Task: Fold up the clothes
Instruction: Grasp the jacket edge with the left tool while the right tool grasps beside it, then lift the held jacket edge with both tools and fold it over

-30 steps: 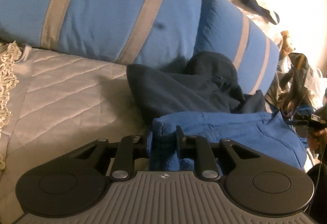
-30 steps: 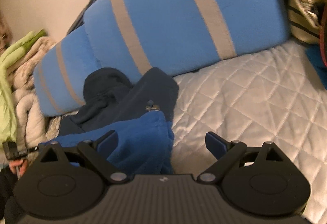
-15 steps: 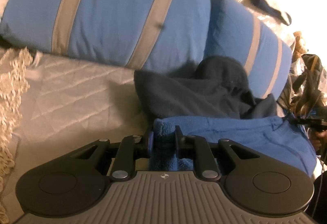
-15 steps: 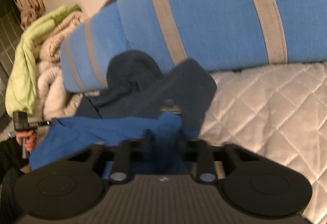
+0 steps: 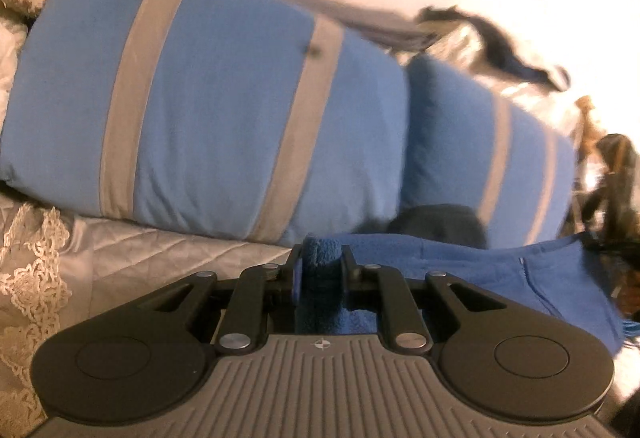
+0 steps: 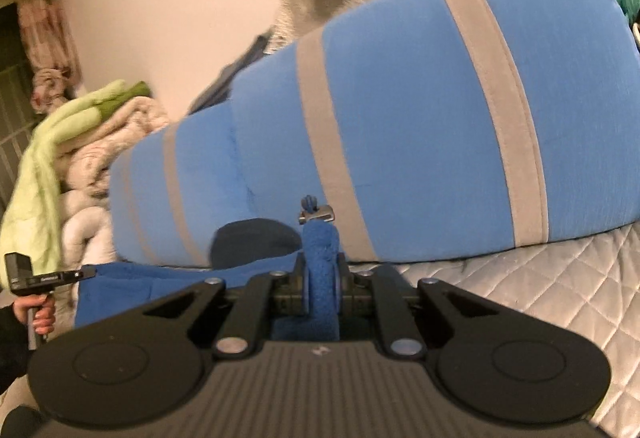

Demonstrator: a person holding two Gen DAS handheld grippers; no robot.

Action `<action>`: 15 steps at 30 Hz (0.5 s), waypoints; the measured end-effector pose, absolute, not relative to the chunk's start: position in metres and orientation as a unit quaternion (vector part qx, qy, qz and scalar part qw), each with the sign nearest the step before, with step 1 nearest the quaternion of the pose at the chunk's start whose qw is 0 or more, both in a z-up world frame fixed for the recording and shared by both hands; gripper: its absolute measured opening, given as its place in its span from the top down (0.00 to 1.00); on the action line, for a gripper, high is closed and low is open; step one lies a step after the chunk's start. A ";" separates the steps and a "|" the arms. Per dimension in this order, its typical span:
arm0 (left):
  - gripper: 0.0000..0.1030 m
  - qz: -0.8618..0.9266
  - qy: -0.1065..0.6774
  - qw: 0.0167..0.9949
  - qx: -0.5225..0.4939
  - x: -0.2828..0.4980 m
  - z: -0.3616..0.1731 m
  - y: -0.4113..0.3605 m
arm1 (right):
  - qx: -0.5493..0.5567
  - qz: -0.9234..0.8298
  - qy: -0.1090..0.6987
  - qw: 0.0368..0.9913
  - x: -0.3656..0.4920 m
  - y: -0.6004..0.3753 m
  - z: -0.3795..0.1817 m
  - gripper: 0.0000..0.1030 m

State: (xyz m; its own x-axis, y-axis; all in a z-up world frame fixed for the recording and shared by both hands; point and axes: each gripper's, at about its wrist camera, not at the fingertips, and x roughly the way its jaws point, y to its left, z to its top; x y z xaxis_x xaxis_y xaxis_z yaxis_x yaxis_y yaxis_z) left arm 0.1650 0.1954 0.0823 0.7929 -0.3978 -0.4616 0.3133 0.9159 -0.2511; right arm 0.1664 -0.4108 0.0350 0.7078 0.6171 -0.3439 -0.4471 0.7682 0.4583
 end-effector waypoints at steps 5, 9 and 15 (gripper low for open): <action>0.83 -0.152 0.303 0.939 -0.057 0.203 0.048 0.180 | 0.152 0.259 0.281 0.912 0.201 -0.390 0.014 0.89; 0.77 -0.122 0.335 0.933 -0.046 0.223 0.020 0.172 | 0.130 0.225 0.314 0.913 0.214 -0.380 -0.001 0.84; 0.46 -0.076 0.339 0.936 -0.051 0.217 0.031 0.182 | 0.134 0.214 0.336 0.908 0.202 -0.389 0.003 0.13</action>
